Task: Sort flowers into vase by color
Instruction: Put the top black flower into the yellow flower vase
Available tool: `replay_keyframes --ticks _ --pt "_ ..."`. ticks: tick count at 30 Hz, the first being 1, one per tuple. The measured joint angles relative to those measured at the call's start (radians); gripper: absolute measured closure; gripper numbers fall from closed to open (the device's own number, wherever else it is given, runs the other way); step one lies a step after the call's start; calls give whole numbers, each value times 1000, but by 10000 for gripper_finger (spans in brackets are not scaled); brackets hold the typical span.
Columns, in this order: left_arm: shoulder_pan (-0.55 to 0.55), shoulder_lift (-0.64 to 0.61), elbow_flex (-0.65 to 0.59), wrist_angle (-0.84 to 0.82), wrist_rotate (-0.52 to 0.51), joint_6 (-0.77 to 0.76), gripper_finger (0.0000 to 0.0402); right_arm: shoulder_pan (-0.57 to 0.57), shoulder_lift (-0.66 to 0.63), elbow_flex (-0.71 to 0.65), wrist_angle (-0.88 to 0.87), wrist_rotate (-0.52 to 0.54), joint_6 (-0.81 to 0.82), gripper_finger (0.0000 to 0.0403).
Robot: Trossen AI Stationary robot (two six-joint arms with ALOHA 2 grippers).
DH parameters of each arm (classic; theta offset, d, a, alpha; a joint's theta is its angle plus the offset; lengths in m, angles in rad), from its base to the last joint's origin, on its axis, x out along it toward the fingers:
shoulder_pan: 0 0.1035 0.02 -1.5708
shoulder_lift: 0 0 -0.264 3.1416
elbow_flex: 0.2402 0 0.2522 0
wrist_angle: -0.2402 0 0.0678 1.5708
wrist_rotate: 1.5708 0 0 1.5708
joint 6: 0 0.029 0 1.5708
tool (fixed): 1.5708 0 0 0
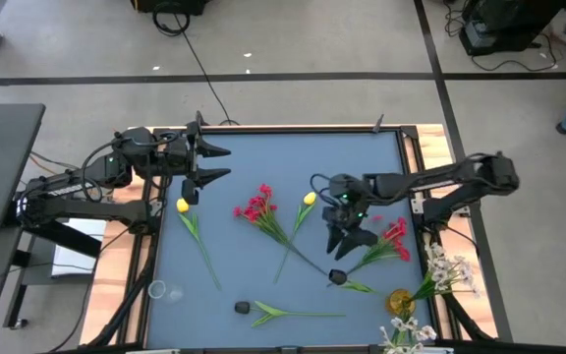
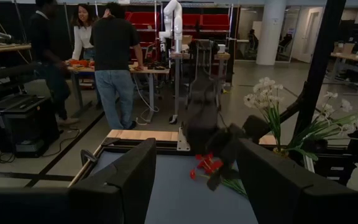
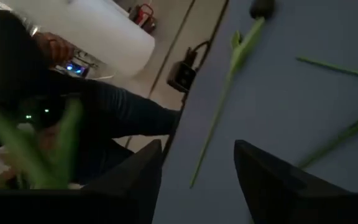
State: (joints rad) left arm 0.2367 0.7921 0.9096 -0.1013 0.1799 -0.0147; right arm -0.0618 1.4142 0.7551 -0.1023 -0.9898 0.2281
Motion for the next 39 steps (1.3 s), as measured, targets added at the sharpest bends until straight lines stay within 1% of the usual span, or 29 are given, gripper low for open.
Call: replay_keyframes --ticks 2,7,10,16,18,21,25,27,29,34,36,39 --pt "0 0 0 0 0 0 175 0 56 0 36 -52 0 204" --pt "0 0 0 0 0 0 175 36 163 0 130 -226 35 219" --pt "0 0 0 0 0 0 175 87 204 0 181 -275 67 224" --pt "0 0 0 0 0 0 175 193 222 0 268 -317 94 229" --pt "0 0 0 0 0 0 175 213 220 0 303 -353 110 231" --pt "0 0 0 0 0 0 175 238 220 0 374 -428 170 238" --pt "0 0 0 0 0 0 175 266 220 0 463 -576 238 249" --pt "0 0 0 0 0 0 175 281 215 0 484 -581 267 253" --pt "0 0 0 0 0 0 175 298 206 0 491 -581 262 254" --pt "0 0 0 0 0 0 175 340 173 0 503 -576 190 254" --pt "0 0 0 0 0 0 175 356 149 0 506 -552 166 255" --pt "0 0 0 0 0 0 175 369 115 0 506 -483 133 255"
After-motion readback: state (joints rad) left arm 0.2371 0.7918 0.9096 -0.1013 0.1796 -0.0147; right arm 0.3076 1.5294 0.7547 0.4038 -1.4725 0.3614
